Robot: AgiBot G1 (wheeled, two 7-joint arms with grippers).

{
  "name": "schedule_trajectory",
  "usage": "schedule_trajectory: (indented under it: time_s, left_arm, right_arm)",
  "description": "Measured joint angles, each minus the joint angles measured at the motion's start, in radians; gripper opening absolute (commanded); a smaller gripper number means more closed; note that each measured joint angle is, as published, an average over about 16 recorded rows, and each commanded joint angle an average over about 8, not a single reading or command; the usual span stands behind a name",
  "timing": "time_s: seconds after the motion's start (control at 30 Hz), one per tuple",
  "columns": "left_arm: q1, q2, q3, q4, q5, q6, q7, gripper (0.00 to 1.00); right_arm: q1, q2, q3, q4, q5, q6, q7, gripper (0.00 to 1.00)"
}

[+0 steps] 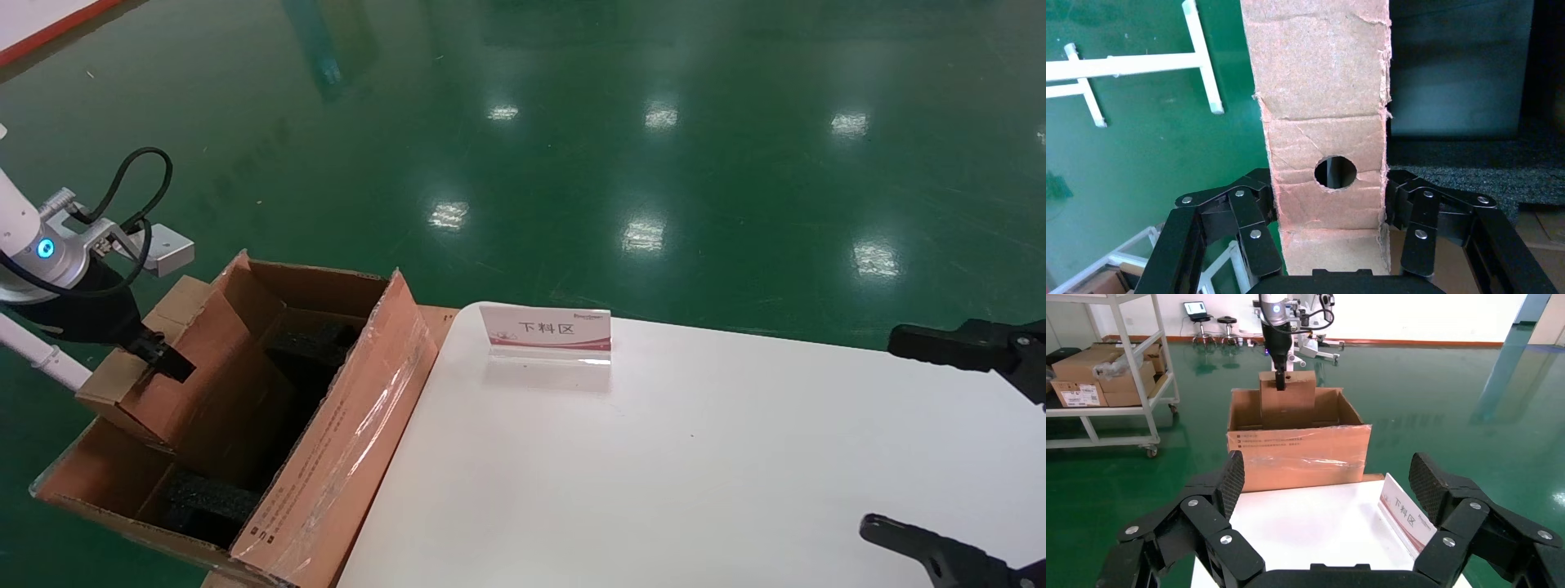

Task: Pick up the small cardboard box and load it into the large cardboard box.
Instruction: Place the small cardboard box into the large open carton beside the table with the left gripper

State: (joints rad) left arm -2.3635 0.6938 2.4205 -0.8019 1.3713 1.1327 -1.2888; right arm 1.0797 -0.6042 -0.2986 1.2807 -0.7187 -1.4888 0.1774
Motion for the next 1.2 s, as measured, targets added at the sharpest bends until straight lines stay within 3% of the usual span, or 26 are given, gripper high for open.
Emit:
schedule_trajectory:
  time_s: [0.6, 0.67, 0.83, 0.93, 1.2]
  left_arm:
    - [0.107, 0.046, 0.019, 0.050, 0.011, -0.030, -0.058, 0.02]
    - [0.117, 0.052, 0.020, 0.056, 0.011, -0.031, -0.062, 0.13]
    - [0.133, 0.061, 0.021, 0.068, 0.010, -0.031, -0.067, 0.75]
    - [0.137, 0.063, 0.021, 0.072, 0.009, -0.031, -0.068, 1.00]
    - [0.139, 0.064, 0.021, 0.074, 0.009, -0.030, -0.068, 1.00]
  right_arm:
    - [0.000, 0.000, -0.001, 0.000, 0.001, 0.000, 0.000, 1.00]
    - [0.000, 0.000, -0.001, 0.000, 0.001, 0.000, -0.001, 1.00]
    - [0.000, 0.001, -0.001, 0.000, 0.001, 0.001, -0.001, 1.00]
    - [0.000, 0.001, -0.001, 0.000, 0.001, 0.001, -0.001, 1.00]
    - [0.000, 0.001, -0.001, 0.000, 0.001, 0.001, -0.001, 1.00]
